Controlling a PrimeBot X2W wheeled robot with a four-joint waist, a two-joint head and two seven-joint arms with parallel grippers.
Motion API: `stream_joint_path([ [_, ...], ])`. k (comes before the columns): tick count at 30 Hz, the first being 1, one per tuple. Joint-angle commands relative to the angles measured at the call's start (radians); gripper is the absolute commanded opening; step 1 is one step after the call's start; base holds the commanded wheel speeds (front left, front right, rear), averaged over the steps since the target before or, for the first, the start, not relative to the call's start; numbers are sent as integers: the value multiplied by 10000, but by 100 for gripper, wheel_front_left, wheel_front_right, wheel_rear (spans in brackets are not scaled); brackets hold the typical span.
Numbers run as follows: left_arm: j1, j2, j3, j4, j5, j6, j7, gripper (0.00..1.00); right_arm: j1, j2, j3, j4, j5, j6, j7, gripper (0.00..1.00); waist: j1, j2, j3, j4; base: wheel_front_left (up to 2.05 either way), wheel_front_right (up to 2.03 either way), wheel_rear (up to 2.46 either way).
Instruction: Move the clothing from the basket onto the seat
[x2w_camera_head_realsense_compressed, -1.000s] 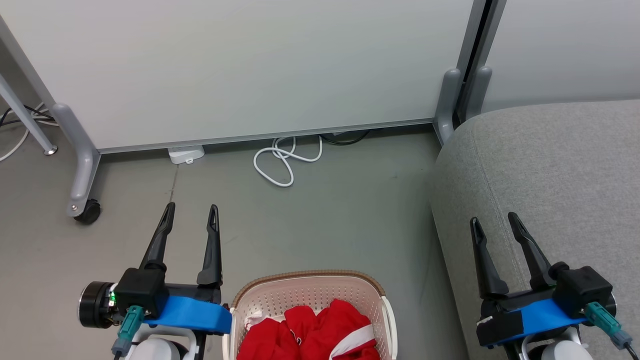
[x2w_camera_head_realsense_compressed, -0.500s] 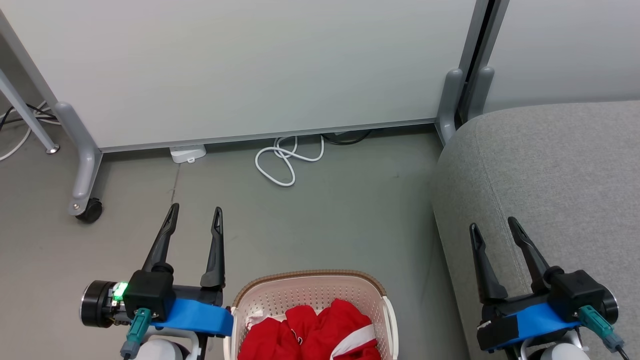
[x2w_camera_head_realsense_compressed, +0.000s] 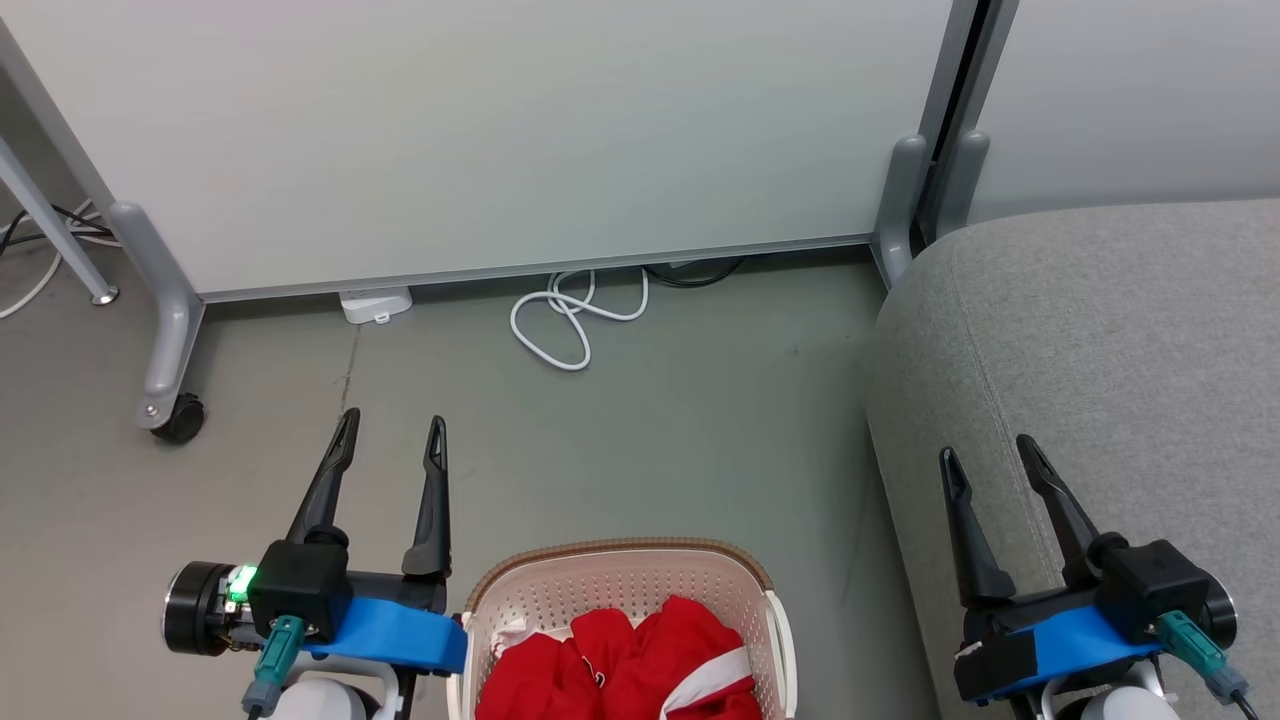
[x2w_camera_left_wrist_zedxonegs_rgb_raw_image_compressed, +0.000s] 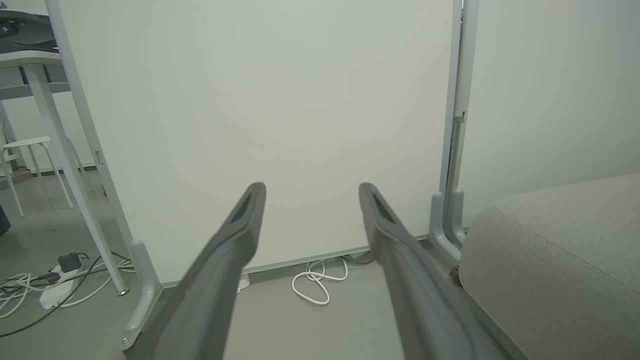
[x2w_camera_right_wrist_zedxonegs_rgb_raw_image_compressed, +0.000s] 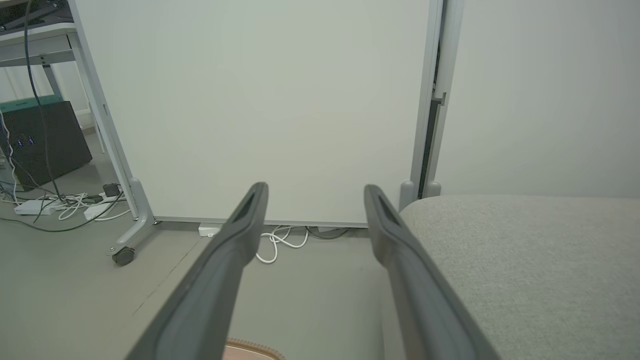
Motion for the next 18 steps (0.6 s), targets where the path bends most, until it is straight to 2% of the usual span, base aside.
stream_joint_path([
  [1,-11,-17,61,18,18,-41,-49,100,-63,-59,6,26,-28,4,-52,100,0,0,2,-8,0,0,0],
  [11,-274,2,-159,395,223,-311,-49,100,-222,-59,112,-68,-23,4,-51,100,0,0,205,-170,0,0,0],
  [18,-811,173,-656,1095,442,-571,-49,100,-499,-56,214,-307,-48,4,-45,100,0,0,737,-393,0,0,0],
])
